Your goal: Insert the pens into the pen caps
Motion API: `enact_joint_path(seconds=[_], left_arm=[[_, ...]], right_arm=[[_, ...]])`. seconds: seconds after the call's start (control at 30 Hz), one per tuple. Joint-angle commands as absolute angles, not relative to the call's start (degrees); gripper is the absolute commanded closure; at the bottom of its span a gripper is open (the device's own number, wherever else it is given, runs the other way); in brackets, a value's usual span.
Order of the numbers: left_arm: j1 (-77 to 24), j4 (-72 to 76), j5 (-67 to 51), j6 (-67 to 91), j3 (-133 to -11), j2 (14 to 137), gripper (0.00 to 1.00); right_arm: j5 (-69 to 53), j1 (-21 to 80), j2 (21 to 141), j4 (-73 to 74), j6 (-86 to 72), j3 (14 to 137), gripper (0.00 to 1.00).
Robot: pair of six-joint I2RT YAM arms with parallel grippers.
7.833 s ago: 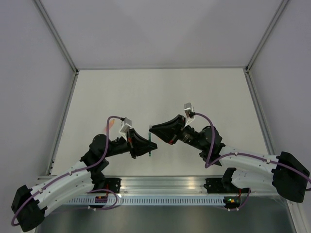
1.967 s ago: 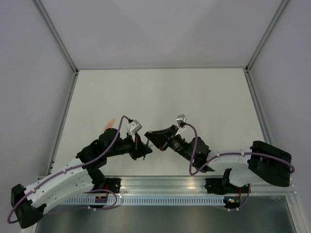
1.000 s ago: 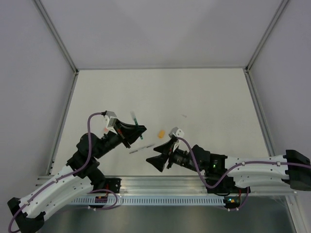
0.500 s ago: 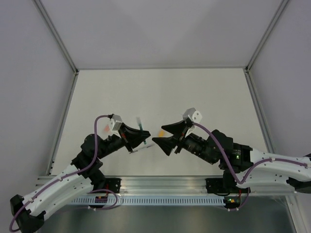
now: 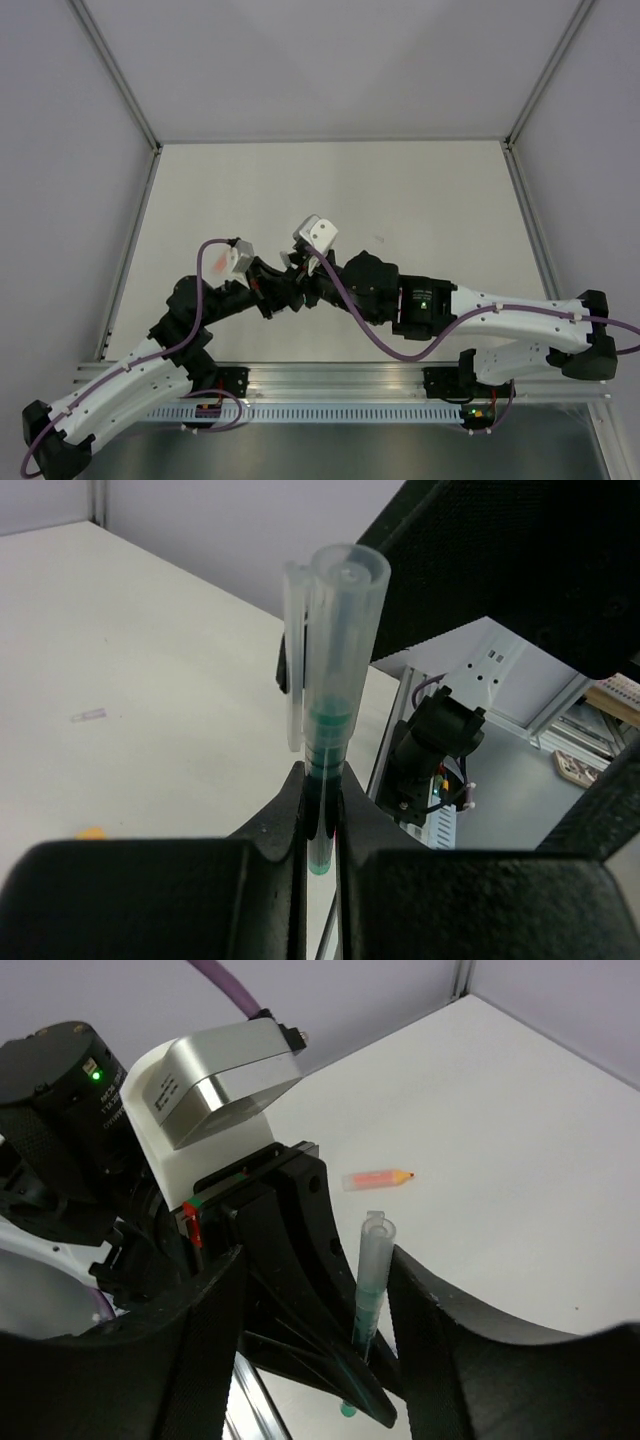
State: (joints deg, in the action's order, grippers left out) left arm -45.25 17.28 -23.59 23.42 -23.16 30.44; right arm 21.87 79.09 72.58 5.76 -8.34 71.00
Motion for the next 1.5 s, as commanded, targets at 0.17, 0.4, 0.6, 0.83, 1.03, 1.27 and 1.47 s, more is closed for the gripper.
enact_joint_path(seconds=[0.17, 0.4, 0.6, 0.83, 1.03, 1.27, 1.47], left_arm=[[-45.6, 20.3, -26.5, 23.7, -23.2, 29.4, 0.98], [-45.7, 20.0, -25.5, 23.6, -22.9, 28.5, 0.98], [-45.7, 20.6, -25.1, 24.0, -23.0, 29.5, 0.98], [-45.6, 21.8, -27.4, 24.3, -23.1, 30.9, 0.98], [-45.7, 22.2, -28.1, 24.3, -22.9, 30.9, 0.98], [-45.6, 20.7, -26.7, 24.0, -23.4, 31.0, 0.98], [-45.6, 17.8, -26.0, 23.1, -25.5, 34.1, 0.35]], right_arm=[[26.4, 79.2, 74.4, 4.8, -9.3, 71.8, 0.69], [28.6, 79.1, 72.8, 5.5, -9.1, 70.2, 0.74], [27.7, 79.1, 69.6, 4.9, -6.7, 67.2, 0.55], [25.1, 79.2, 70.0, 6.1, -5.1, 67.6, 0.55], [25.7, 79.1, 72.5, 5.8, -4.7, 67.3, 0.66], [26.5, 78.6, 73.0, 3.9, -5.4, 66.4, 1.0], [29.5, 75.1, 69.4, 0.5, -6.3, 62.4, 1.0]])
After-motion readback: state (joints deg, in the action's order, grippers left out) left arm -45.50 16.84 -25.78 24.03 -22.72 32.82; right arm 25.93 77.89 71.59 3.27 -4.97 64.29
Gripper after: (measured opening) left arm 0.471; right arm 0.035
